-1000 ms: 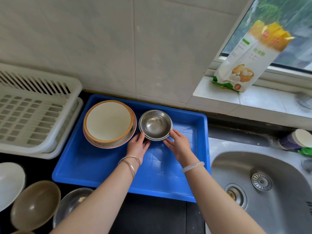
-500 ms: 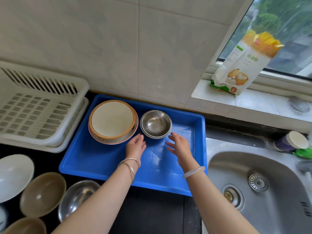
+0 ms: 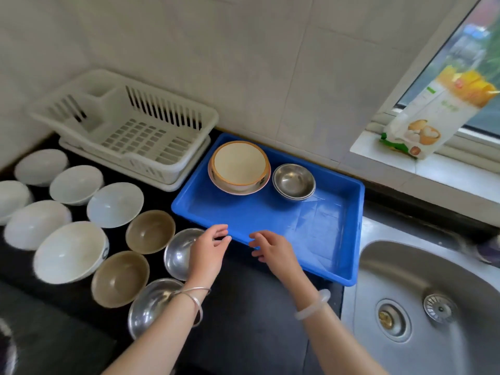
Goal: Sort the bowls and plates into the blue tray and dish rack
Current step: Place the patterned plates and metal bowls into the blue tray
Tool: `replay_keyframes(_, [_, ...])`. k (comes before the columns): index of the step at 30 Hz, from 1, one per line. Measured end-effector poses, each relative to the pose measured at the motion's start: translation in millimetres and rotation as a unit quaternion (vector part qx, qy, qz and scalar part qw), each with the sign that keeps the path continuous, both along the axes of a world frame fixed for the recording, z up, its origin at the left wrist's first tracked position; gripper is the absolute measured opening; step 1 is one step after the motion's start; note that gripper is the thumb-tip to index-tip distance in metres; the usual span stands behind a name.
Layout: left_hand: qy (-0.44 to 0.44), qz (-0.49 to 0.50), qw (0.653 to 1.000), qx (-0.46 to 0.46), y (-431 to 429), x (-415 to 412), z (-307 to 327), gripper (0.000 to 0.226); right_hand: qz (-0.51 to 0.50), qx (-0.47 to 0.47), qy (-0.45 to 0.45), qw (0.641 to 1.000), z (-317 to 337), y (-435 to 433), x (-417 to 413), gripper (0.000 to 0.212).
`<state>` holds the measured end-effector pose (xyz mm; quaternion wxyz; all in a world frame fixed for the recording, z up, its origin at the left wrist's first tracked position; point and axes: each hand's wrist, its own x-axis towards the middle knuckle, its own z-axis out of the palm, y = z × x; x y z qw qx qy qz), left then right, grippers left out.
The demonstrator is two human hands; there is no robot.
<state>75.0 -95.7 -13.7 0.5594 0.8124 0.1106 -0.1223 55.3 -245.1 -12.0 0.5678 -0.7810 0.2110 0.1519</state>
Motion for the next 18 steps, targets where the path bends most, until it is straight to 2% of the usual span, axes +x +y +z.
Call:
replay_keyframes(3, [-0.018,0.034,0.997,0.070,35.2,-32.6,-3.1,0.025,0.083,-0.074,0.025,0.994,-15.3,28.7,-10.6,0.023])
replay_keyframes(7, [-0.017,0.116,0.983,0.138,71.6,-72.5,-11.1,0.024,0.156,-0.155,0.041,0.975,-35.5,56.6,-9.4,0.041])
replay_keyframes(10, [-0.001,0.189,0.967,0.171,90.6,-93.7,-20.2,0.026,0.148,-0.145,0.053,0.977,-44.6,72.8,-1.3,0.050])
replay_keyframes(14, [0.047,0.251,0.941,0.222,106.2,-111.3,-32.5,0.034,0.109,-0.094,0.071,0.987,-51.6,82.9,11.7,0.043])
replay_keyframes(18, [0.065,0.298,0.943,0.135,114.2,-121.0,-42.5,0.040,0.043,-0.020,0.085,0.995,-54.4,85.7,16.1,0.025])
